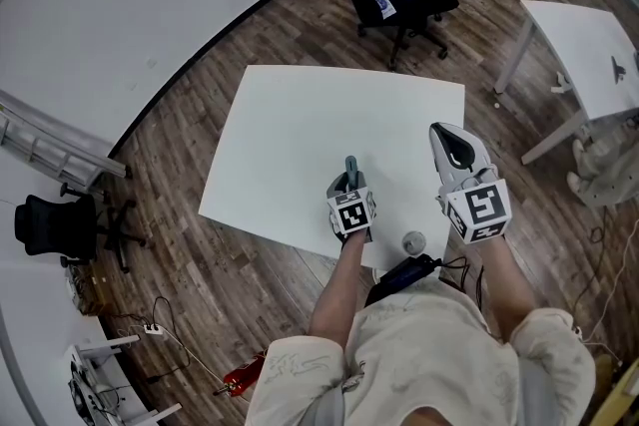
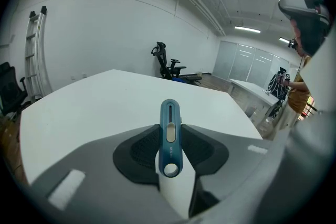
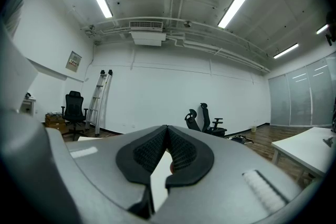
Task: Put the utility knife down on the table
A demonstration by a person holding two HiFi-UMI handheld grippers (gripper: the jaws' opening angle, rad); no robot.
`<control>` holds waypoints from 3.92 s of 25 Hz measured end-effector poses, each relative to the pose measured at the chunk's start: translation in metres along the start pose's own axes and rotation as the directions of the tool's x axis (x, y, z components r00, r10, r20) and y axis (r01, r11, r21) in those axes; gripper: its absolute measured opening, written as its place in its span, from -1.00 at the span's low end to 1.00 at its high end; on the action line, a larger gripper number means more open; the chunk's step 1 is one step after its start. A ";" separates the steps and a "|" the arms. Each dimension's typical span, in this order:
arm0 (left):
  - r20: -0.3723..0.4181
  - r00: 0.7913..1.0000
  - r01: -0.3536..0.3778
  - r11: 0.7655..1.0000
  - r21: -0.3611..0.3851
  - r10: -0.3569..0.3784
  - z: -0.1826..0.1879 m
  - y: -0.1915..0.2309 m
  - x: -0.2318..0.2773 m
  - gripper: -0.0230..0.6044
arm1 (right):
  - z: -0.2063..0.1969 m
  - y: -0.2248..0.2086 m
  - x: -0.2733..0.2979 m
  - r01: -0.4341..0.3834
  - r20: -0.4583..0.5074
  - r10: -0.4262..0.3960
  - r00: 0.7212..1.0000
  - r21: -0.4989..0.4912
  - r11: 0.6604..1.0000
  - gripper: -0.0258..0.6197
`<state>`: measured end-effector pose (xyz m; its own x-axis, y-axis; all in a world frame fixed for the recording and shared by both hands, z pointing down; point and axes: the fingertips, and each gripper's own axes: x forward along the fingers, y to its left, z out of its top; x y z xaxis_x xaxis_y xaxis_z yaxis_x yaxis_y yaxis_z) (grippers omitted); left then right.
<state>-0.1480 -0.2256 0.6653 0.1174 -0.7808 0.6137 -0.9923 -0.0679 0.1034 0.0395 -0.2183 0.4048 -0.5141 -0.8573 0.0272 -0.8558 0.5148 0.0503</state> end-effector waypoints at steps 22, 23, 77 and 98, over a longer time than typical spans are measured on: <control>-0.069 0.998 -0.010 1.000 0.003 0.010 -0.025 0.001 0.015 -0.46 | -0.003 0.000 -0.001 -0.007 -0.009 0.007 1.000 0.001 1.000 -0.90; -0.073 0.997 -0.012 1.000 0.001 0.012 -0.026 0.001 0.016 -0.46 | -0.004 0.000 -0.001 -0.008 -0.009 0.008 1.000 0.000 1.000 -0.90; -0.154 0.987 -0.030 0.999 0.037 0.036 -0.033 0.010 0.032 -0.40 | -0.012 0.000 -0.004 -0.016 -0.032 0.016 0.999 0.008 1.000 -0.90; -0.143 0.989 -0.034 0.997 0.076 0.045 -0.033 0.007 0.035 -0.32 | -0.013 0.000 -0.003 -0.013 -0.027 0.013 1.000 0.010 1.000 -0.90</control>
<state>-0.1493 -0.2330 0.7131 0.0772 -0.6859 0.7236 -0.9958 -0.0882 0.0226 0.0420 -0.2154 0.4178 -0.5235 -0.8503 0.0549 -0.8497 0.5257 0.0400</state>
